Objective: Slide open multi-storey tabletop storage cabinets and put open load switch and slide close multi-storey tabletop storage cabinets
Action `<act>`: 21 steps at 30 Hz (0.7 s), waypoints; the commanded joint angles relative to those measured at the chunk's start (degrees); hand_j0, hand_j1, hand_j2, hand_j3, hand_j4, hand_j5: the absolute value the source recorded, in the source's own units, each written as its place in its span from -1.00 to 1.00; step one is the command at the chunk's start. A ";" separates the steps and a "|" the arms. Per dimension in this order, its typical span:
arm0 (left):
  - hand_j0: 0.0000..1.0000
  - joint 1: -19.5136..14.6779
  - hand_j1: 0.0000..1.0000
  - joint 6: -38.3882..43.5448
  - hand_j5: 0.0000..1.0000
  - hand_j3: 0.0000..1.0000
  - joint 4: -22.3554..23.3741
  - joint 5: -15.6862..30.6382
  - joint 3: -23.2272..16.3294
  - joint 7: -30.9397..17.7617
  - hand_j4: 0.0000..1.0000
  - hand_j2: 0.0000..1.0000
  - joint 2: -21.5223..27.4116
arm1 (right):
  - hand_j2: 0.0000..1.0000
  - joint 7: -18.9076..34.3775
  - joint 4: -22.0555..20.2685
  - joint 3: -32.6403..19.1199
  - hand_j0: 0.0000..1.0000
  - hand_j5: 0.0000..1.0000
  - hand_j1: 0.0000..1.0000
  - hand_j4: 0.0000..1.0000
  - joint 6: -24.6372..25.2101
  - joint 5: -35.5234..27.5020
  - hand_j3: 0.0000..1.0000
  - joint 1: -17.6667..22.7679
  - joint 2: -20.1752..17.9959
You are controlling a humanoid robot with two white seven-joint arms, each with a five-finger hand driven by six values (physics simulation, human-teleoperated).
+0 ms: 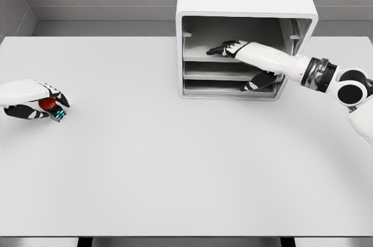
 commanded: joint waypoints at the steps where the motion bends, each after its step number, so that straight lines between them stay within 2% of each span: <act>1: 0.13 0.00 0.13 0.03 0.13 0.13 0.15 0.15 0.07 0.01 0.13 0.13 0.03 | 1.00 0.05 -0.11 0.06 1.00 1.00 1.00 1.00 -0.19 0.66 1.00 0.00 0.05; 5: 0.03 0.00 0.03 0.03 0.03 0.03 0.06 0.15 0.15 0.01 0.03 0.03 -0.06 | 1.00 0.05 -1.34 0.06 1.00 1.00 1.00 1.00 -0.19 0.66 1.00 0.70 -0.39; 11: -0.12 -0.09 -0.12 0.03 -0.12 -0.12 0.06 0.15 0.59 0.01 -0.12 -0.12 -1.11 | 1.00 0.05 -4.76 0.06 1.00 1.00 1.00 1.00 -0.19 0.57 1.00 1.06 -3.38; 13: -0.12 -0.35 -0.12 0.03 -0.12 -0.12 0.06 0.15 0.94 0.01 -0.12 -0.12 -1.29 | 1.00 -0.04 -7.14 0.06 1.00 1.00 1.00 1.00 -0.19 0.40 1.00 1.32 -4.79; 17: -0.12 -1.50 -0.12 0.03 -0.12 -0.12 -0.29 0.06 1.12 0.01 -0.12 -0.12 -1.29 | 1.00 -0.13 -9.16 -0.29 1.00 1.00 1.00 1.00 -0.19 0.22 1.00 2.29 -6.02; 21: -0.12 -3.34 -0.12 0.03 -0.12 -0.12 -0.47 0.24 1.21 0.01 -0.12 -0.12 -1.38 | 1.00 -0.22 -9.60 -1.16 1.00 1.00 1.00 1.00 -0.19 0.13 1.00 3.95 -6.46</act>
